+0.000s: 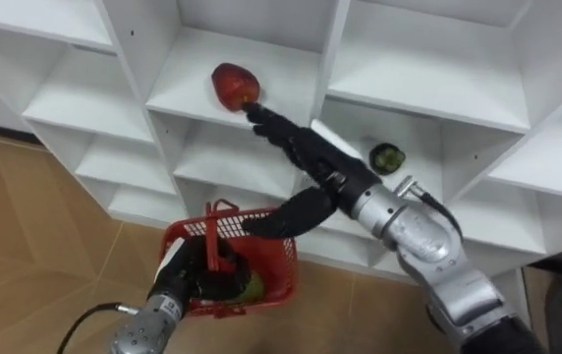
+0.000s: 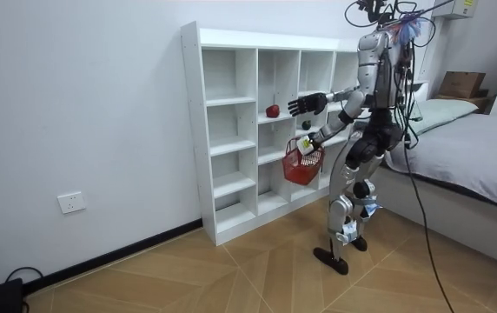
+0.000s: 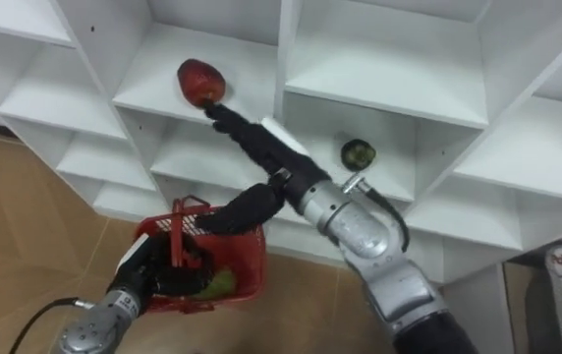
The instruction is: Collect fruits from the closet
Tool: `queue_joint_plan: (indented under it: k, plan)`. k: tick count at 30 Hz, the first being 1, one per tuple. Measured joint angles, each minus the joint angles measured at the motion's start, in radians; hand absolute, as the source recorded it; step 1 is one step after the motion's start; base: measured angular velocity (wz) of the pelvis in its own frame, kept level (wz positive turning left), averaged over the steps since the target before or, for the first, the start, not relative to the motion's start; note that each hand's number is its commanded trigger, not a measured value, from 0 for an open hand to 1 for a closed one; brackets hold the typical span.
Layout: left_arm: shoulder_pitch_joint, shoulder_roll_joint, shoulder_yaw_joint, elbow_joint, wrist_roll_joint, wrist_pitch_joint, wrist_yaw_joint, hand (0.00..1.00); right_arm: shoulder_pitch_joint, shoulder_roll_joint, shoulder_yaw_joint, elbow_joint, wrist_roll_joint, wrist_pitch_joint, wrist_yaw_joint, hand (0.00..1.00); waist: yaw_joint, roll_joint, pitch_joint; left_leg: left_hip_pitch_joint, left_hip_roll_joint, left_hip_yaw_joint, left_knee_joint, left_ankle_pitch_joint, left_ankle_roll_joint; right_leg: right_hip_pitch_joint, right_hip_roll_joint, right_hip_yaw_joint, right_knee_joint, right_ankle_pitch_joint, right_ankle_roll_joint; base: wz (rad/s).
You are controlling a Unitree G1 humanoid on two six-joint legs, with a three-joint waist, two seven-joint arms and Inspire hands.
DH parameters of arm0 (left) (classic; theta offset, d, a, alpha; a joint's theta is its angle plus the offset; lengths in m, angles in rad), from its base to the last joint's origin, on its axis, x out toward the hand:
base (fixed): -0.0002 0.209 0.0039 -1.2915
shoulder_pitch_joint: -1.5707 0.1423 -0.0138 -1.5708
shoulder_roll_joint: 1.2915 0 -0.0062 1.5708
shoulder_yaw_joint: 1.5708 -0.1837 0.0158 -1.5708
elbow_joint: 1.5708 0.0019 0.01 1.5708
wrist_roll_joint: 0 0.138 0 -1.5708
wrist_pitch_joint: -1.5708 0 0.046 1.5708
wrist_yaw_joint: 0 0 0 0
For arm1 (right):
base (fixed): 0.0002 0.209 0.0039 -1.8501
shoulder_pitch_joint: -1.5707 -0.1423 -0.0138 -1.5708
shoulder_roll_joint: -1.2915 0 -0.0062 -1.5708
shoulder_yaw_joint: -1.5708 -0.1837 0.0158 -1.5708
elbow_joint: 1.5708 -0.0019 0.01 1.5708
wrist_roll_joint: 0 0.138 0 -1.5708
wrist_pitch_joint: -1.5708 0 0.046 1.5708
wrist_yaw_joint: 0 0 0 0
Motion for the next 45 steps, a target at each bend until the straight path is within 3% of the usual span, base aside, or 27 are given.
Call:
queue_joint_plan:
  k: [4, 12, 27, 33, 38, 45]
  plan:
    - [-0.004, -0.009, 0.0, 0.045, 0.001, 0.0, -0.001, 1.0, 0.0, 0.007, 0.019, 0.023, 0.01, 0.0, 0.021, 0.0, 0.008, 0.011, 0.0072, -0.018, -0.005, -0.013, 0.02, -0.005, 0.007, 0.001, -0.004, -0.01, 0.002, -0.003, 0.005, 0.13]
    - [-0.016, -0.009, 0.0, 0.059, 0.002, 0.0, 0.002, 1.0, 0.011, -0.012, 0.022, 0.023, 0.017, -0.001, 0.053, 0.0, 0.0, 0.02, 0.0124, -0.045, -0.009, -0.012, 0.031, -0.008, 0.013, -0.016, -0.015, -0.029, 0.004, -0.002, 0.011, 0.03]
    - [-0.07, -0.014, 0.0, 0.085, 0.0, -0.014, 0.031, 1.0, 0.055, -0.027, 0.021, 0.024, 0.011, -0.012, 0.034, 0.0, -0.019, 0.02, 0.0057, -0.051, -0.008, 0.003, 0.036, -0.008, 0.013, -0.032, -0.015, -0.015, 0.014, -0.003, 0.011, -0.02]
    - [-0.07, -0.03, 0.002, 0.084, 0.0, -0.024, 0.049, 1.0, -0.008, -0.041, 0.016, 0.02, 0.011, -0.022, -0.029, 0.0, -0.021, 0.016, 0.0016, -0.052, -0.008, 0.01, 0.037, -0.008, 0.014, -0.037, -0.016, -0.008, 0.026, -0.003, 0.011, -0.03]
    - [-0.068, -0.024, 0.01, 0.086, 0.0, -0.024, 0.051, 1.0, -0.09, -0.03, -0.057, 0.021, -0.02, -0.036, -0.13, 0.0, -0.014, 0.012, 0.0003, -0.052, -0.008, 0.01, 0.043, -0.006, 0.015, -0.036, -0.019, -0.01, 0.034, -0.003, 0.01, 0.0]
    - [-0.068, -0.012, 0.001, 0.086, 0.002, -0.024, 0.06, 1.0, -0.199, -0.029, -0.063, 0.063, -0.045, -0.057, -0.202, 0.0, -0.013, -0.009, 0.0025, -0.058, -0.007, 0.008, 0.044, -0.004, 0.014, -0.041, -0.017, -0.008, 0.035, -0.003, 0.009, 0.0]
